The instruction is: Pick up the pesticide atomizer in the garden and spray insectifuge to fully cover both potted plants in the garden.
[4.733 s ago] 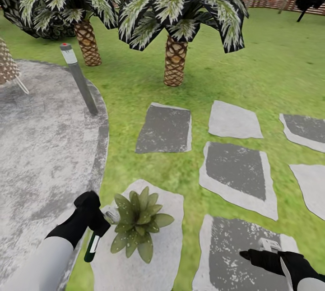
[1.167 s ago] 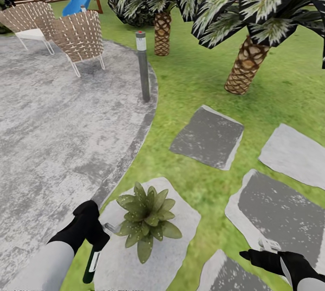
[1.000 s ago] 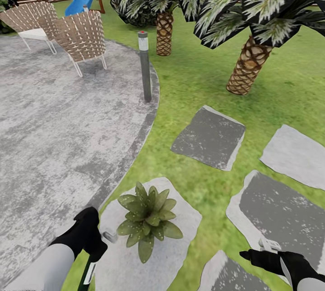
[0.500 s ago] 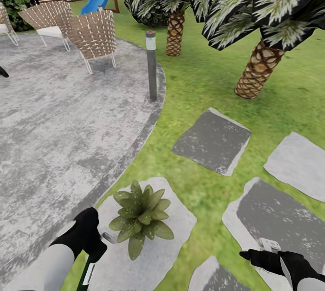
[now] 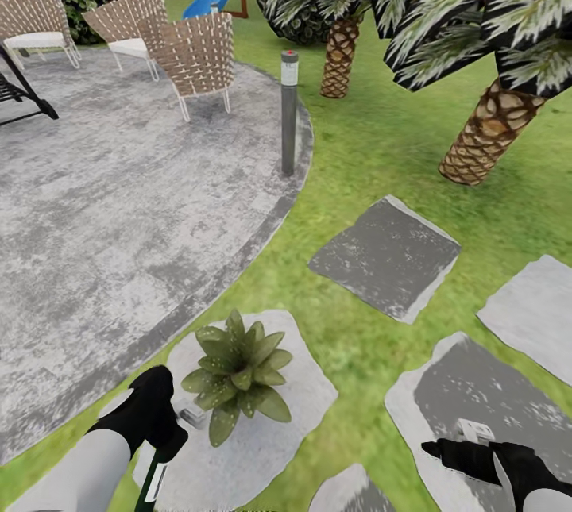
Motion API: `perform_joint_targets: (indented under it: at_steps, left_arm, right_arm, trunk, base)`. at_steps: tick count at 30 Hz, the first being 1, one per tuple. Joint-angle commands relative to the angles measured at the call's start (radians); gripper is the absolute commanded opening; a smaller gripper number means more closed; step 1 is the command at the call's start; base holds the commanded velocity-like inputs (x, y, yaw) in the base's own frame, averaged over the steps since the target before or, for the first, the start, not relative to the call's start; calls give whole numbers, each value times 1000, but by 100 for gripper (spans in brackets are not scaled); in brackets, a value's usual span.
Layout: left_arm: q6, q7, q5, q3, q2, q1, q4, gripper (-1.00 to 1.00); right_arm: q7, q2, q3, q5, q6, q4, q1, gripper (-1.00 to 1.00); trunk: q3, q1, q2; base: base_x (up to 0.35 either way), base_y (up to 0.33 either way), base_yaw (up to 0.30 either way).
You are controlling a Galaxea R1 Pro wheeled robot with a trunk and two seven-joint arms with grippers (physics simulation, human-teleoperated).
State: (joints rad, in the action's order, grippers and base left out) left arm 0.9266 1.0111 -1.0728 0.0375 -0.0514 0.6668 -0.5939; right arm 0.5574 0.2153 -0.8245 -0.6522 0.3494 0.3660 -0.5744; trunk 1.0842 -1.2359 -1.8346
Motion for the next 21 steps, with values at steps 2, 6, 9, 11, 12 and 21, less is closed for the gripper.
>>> perform_joint_targets:
  at_steps: [2, 6, 9, 11, 12, 21]
  left_arm:
    - [5, 11, -10, 4, 1, 1, -2, -100]
    - [5, 10, -9, 4, 1, 1, -1, -100]
    - [5, 11, -9, 4, 1, 1, -2, -100]
    - [5, 11, -9, 4, 1, 1, -2, -100]
    - [5, 11, -9, 4, 1, 1, -2, -100]
    - [5, 11, -7, 4, 1, 1, -3, -100]
  right_arm:
    - [7, -1, -8, -7, 3, 1, -1, 100]
    - [7, 0, -8, -7, 3, 1, -1, 100]
    - [7, 0, -8, -7, 3, 1, -1, 100]
    - [7, 0, -7, -7, 3, 1, -1, 100]
    - [7, 0, -8, -6, 3, 1, -1, 100]
    - [7, 0, -8, -7, 3, 1, -1, 100]
  trunk:
    - [1, 0, 0]
    - [1, 0, 0]
    - [1, 0, 0]
    - [1, 0, 0]
    - [1, 0, 0]
    - [1, 0, 0]
  base:
    - [0, -319, 249]
    - [0, -316, 249]
    - [0, -145, 249]
    - [0, -32, 249]
    - [0, -14, 249]
    - [31, -146, 147]
